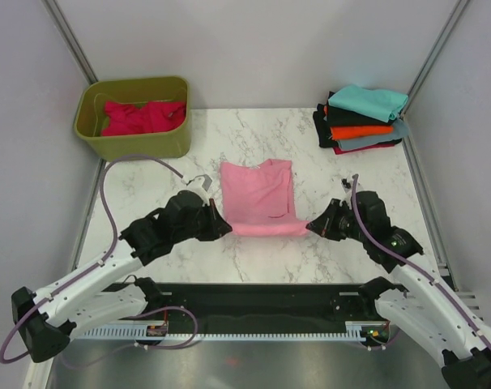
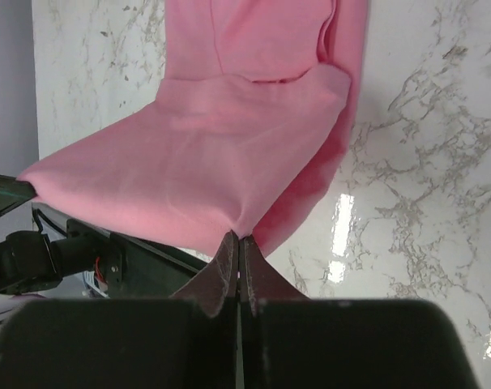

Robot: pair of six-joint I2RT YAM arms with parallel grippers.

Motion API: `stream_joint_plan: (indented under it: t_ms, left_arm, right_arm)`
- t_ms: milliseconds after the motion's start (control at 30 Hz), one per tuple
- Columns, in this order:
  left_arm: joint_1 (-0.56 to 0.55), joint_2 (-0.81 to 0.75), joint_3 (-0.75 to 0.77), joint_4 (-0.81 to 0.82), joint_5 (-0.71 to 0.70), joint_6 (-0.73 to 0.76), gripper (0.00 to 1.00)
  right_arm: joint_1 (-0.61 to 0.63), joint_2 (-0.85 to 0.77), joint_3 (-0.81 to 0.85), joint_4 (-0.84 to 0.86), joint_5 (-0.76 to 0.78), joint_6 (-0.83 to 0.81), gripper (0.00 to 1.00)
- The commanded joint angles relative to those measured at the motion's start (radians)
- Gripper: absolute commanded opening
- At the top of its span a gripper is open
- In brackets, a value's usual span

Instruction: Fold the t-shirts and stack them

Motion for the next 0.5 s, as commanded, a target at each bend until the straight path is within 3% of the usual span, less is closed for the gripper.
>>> stream_joint_plan:
  t_ms: [0, 233, 467]
  left_arm:
    - [0.003, 0.047, 0.119, -0.101, -0.121, 0.007, 0.02]
    - [0.073, 0.208, 0.259, -0.109, -0.124, 0.091, 0.02]
    - [0.248, 0.311, 0.397, -0.093, -0.026, 0.183, 0.02]
  right_arm:
    - [0.004, 0.076, 0.134, -0.059, 0.093, -0.017, 0.00]
    - [0.004, 0.288, 0.324, -0.040, 0.204, -0.126, 0.00]
    - [-0.010, 0.472, 0.462, 0.012, 0.224, -0.184, 0.00]
